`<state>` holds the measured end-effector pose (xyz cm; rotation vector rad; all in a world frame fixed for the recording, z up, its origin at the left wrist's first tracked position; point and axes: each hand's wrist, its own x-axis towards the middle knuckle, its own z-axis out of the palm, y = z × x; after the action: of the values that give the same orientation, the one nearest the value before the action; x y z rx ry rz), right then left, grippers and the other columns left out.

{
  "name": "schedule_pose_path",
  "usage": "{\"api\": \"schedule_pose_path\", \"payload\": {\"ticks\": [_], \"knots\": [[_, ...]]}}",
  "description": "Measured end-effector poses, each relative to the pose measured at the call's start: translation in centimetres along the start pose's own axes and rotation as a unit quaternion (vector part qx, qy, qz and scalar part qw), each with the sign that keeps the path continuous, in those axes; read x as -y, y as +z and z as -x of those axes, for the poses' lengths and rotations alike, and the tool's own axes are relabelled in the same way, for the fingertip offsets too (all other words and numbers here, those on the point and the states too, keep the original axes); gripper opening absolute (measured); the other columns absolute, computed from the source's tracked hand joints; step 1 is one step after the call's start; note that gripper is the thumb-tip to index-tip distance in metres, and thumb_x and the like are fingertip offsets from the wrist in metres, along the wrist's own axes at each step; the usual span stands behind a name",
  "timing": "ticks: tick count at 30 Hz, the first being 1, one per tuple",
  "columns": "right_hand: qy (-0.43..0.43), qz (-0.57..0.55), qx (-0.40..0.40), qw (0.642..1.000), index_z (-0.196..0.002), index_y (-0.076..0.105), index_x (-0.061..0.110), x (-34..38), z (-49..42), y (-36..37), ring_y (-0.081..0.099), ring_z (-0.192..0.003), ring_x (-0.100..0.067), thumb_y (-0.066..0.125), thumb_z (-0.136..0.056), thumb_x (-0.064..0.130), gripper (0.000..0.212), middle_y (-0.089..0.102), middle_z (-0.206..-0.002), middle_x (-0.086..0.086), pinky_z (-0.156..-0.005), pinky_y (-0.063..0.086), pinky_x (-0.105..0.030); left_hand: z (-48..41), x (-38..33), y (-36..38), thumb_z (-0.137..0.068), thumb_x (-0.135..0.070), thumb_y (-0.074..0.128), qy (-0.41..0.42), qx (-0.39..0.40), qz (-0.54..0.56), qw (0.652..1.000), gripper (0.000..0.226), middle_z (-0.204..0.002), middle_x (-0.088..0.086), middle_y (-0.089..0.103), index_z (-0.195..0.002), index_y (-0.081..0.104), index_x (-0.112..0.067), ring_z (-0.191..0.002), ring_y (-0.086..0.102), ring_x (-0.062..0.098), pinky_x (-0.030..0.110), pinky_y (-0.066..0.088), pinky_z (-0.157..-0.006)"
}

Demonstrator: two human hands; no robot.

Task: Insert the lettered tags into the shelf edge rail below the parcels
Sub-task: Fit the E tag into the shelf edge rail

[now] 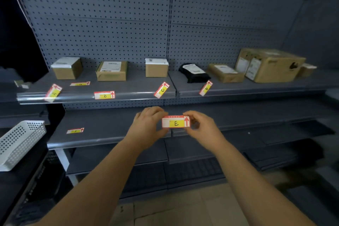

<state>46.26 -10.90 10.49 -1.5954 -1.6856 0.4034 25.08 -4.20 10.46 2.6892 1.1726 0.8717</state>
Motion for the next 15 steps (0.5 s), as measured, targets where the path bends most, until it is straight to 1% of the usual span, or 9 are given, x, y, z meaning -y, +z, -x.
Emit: {"api": "schedule_pose_path", "payload": {"ticks": [5,9,15], "knots": [[0.000,0.009,-0.019,1.000,-0.119,0.060,0.032,-4.6,1.6,-5.8,0.056,-0.097,0.001,0.070,-0.083,0.013,0.042,0.059,-0.107,0.015,-0.085,0.046,-0.017,-3.7,-5.6,3.9,-0.081,-0.040,0.067,0.015,0.007,0.002,1.000,0.053,-0.133,-0.008,0.047,-0.130,0.051,-0.025,-0.125,0.038,0.015,0.038,0.027,-0.102],[0.011,0.029,-0.027,0.999,-0.122,0.059,0.031,-10.0,2.9,-13.1,0.054,-0.096,0.005,0.070,-0.084,0.015,0.043,0.058,-0.107,0.017,-0.081,0.042,-0.010,-7.6,-12.6,8.3,-0.083,-0.042,0.065,0.031,0.011,0.014,0.999,0.053,-0.134,-0.010,0.045,-0.131,0.050,-0.027,-0.126,0.036,0.012,0.036,0.025,-0.104],[0.013,0.035,-0.035,0.999,-0.123,0.059,0.032,-17.6,3.5,-22.2,0.054,-0.094,0.003,0.069,-0.085,0.016,0.043,0.057,-0.104,0.018,-0.083,0.045,-0.015,-13.3,-21.1,14.2,-0.081,-0.042,0.067,0.039,-0.002,0.024,0.999,0.052,-0.132,-0.009,0.049,-0.129,0.053,-0.027,-0.124,0.040,0.013,0.039,0.031,-0.102]]}}
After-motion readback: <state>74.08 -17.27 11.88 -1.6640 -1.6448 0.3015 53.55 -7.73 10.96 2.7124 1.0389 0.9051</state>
